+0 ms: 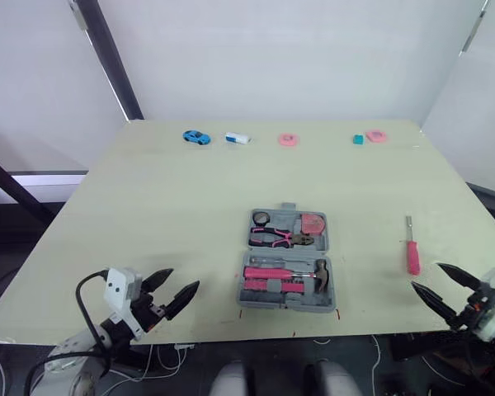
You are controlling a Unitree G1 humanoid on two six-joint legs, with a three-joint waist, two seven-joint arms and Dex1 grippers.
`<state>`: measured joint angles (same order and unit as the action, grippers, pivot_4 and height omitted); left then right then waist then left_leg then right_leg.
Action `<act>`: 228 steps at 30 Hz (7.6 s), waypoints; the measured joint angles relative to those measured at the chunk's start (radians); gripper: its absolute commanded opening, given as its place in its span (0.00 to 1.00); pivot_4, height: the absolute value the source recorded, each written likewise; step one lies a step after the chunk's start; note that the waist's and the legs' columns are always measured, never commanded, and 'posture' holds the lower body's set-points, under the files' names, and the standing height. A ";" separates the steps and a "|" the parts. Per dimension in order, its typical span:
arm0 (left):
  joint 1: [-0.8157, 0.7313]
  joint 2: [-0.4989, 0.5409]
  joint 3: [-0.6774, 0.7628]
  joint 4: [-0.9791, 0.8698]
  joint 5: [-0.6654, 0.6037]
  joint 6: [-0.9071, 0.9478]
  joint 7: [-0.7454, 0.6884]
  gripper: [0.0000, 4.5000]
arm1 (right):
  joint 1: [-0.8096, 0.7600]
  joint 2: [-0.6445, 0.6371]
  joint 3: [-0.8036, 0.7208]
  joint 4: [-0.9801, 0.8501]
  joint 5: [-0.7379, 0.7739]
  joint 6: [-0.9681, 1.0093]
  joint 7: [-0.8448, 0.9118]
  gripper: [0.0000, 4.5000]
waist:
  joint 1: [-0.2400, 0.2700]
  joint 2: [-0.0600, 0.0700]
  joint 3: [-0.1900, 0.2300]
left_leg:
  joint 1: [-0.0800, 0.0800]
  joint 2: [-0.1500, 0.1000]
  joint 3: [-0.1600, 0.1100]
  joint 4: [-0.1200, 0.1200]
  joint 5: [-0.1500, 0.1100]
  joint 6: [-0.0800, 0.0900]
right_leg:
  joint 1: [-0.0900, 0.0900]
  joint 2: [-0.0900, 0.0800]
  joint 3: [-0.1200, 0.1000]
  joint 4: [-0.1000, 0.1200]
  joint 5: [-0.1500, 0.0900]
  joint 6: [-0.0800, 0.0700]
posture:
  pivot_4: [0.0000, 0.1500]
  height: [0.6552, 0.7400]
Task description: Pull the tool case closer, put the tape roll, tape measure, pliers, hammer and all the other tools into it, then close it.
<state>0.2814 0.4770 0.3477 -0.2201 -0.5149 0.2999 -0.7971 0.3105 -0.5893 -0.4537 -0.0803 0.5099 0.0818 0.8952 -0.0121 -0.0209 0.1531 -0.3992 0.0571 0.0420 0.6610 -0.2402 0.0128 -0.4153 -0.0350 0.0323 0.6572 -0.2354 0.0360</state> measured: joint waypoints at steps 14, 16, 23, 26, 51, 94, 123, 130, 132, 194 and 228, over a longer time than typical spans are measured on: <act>-0.310 0.037 -0.179 -0.182 -0.076 0.182 0.058 0.99 | -0.283 -0.027 0.056 0.051 -0.048 0.282 -0.266 1.00 | -0.001 0.000 0.001 | 0.000 -0.004 0.008 -0.004 0.002 0.003 | -0.002 0.008 0.005 0.000 0.000 0.000 | 1.00 1.00; -0.378 0.061 -0.212 -0.180 -0.076 0.187 0.031 0.99 | -0.357 -0.038 0.101 0.052 -0.097 0.368 -0.345 1.00 | -0.002 -0.001 0.001 | 0.000 -0.004 0.008 -0.004 0.002 0.003 | -0.002 0.009 0.006 0.000 0.000 0.000 | 1.00 1.00; -0.489 0.114 -0.272 -0.116 -0.102 0.150 -0.175 0.99 | -0.584 -0.009 0.214 0.112 -0.180 0.663 -0.537 1.00 | 0.001 -0.003 0.003 | -0.004 -0.004 0.008 -0.010 0.002 0.003 | -0.006 0.012 0.007 -0.002 0.001 -0.003 | 1.00 1.00; -0.521 0.120 -0.270 -0.120 -0.156 0.151 -0.232 0.99 | -0.635 0.031 0.214 0.156 -0.205 0.707 -0.617 1.00 | -0.001 -0.003 0.003 | -0.008 -0.004 0.008 -0.010 0.002 0.003 | -0.009 0.012 0.008 -0.002 0.003 0.000 | 1.00 1.00; -0.292 0.132 -0.158 0.006 -0.177 -0.118 -0.490 1.00 | -0.360 0.263 0.182 -0.213 -0.183 0.736 -0.728 0.09 | -0.010 -0.004 0.001 | -0.014 0.001 0.005 -0.009 0.002 0.003 | -0.017 0.020 0.011 0.002 0.000 -0.001 | 1.00 1.00; -0.190 0.157 -0.114 0.072 -0.198 -0.133 -0.594 1.00 | -0.342 0.367 0.369 -0.257 -0.197 0.885 -0.694 0.86 | -0.029 -0.024 -0.012 | -0.008 0.006 0.006 -0.008 0.002 0.002 | -0.015 0.017 0.014 0.004 -0.003 -0.005 | 1.00 1.00; -0.197 0.146 -0.120 0.026 -0.236 -0.086 -0.574 1.00 | -1.186 -0.310 0.966 0.702 -0.461 -0.626 0.709 0.99 | -0.026 -0.002 0.008 | -0.014 0.000 0.008 -0.007 0.002 0.003 | -0.019 0.018 0.012 0.003 0.002 -0.005 | 1.00 1.00; -0.156 0.146 -0.110 -0.022 -0.238 -0.085 -0.547 1.00 | -1.387 -0.153 1.183 1.125 -0.638 -1.124 0.714 0.99 | -0.028 -0.002 0.008 | -0.015 0.000 0.008 -0.007 0.002 0.003 | -0.019 0.017 0.012 0.003 0.002 -0.005 | 1.00 1.00; -0.143 0.146 -0.104 -0.032 -0.238 -0.085 -0.543 1.00 | -1.400 -0.128 1.184 1.182 -0.677 -1.183 0.709 0.99 | -0.028 -0.002 0.009 | -0.014 0.000 0.008 -0.007 0.002 0.003 | -0.018 0.017 0.012 0.003 0.002 -0.006 | 1.00 1.00; -0.163 0.144 -0.104 -0.017 -0.235 -0.089 -0.541 1.00 | -0.461 0.082 0.299 -0.447 -0.069 1.229 -0.481 0.07 | -0.005 -0.008 0.005 | -0.001 0.000 0.008 -0.008 0.003 0.001 | -0.007 0.018 0.013 0.004 -0.004 -0.006 | 1.00 1.00; -0.299 0.195 -0.123 0.057 -0.252 -0.067 -0.654 1.00 | -0.247 0.360 0.416 -0.162 -0.312 0.514 -0.691 0.77 | -0.008 -0.012 0.002 | -0.001 0.001 0.006 -0.010 0.003 0.001 | -0.008 0.017 0.014 0.003 -0.004 -0.005 | 1.00 1.00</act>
<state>-0.0179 0.6718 0.2247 -0.1633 -0.7670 0.2333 -1.4511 0.0631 -0.2292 -0.0382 -0.2423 0.1977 0.5956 0.2038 -0.0202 -0.0329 0.1552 -0.4003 0.0577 0.0483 0.6509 -0.2375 0.0136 -0.4234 -0.0178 0.0463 0.6600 -0.2394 0.0307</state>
